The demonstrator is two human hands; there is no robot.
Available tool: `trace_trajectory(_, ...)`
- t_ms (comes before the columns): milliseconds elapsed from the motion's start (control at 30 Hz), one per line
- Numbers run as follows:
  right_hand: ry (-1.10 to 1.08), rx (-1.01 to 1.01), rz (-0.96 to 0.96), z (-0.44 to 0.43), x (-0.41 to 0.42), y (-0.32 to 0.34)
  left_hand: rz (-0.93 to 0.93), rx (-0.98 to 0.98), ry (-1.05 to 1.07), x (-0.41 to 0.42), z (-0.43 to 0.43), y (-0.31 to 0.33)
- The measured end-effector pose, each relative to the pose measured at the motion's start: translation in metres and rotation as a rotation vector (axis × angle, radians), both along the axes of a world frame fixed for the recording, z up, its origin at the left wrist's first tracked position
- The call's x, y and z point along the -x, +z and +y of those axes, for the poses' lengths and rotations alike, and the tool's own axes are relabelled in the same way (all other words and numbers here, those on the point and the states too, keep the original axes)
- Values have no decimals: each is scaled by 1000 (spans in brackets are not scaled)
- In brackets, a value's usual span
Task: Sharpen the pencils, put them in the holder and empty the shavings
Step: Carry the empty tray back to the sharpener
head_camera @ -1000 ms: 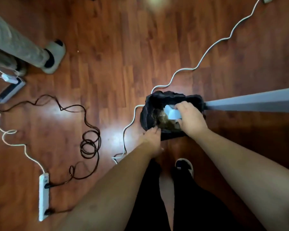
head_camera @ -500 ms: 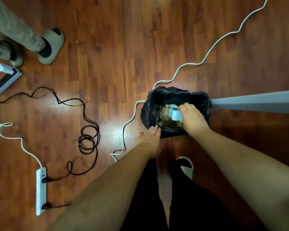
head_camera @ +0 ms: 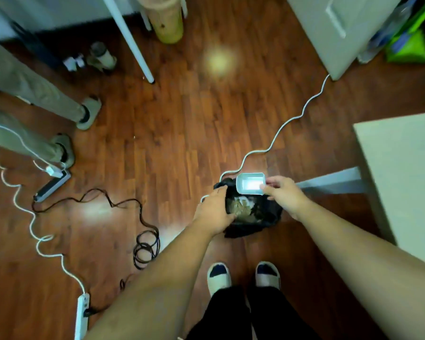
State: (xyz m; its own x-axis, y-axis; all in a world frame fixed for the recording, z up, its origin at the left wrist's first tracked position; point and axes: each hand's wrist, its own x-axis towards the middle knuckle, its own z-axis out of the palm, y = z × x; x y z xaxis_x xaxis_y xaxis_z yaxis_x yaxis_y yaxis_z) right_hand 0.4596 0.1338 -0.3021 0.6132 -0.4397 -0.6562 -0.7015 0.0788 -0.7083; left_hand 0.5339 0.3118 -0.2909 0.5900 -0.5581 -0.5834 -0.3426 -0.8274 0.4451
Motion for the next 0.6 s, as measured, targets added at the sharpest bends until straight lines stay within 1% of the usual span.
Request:
trace_trajectory(67, -3, -68, -72, -8, 1, 46, -53, 95, 18, -8, -14, 42)
trace_trajectory(133, -8, -97, -153, -17, 4, 97, -105, 177, -9, -15, -29, 86)
trace_trajectory(267, -59, -61, -264, -26, 25, 177, -211, 397, -64, -17, -57, 156)
trace_trajectory(367, -183, -26, -363, -29, 59, 224, -283, 541, -187, -6, -81, 205)
trace_trajectory(433, -269, -28, -422, -32, 88, 250, -289, 623, -274, 11, -100, 233)
trace_trajectory(533, -426, -34, -506, -40, 150, 284, -212, 726, -392, 57, -134, 271)
trace_trajectory(600, -532, -18, -542, -45, 195, 301, -170, 761, -474, 95, -155, 289)
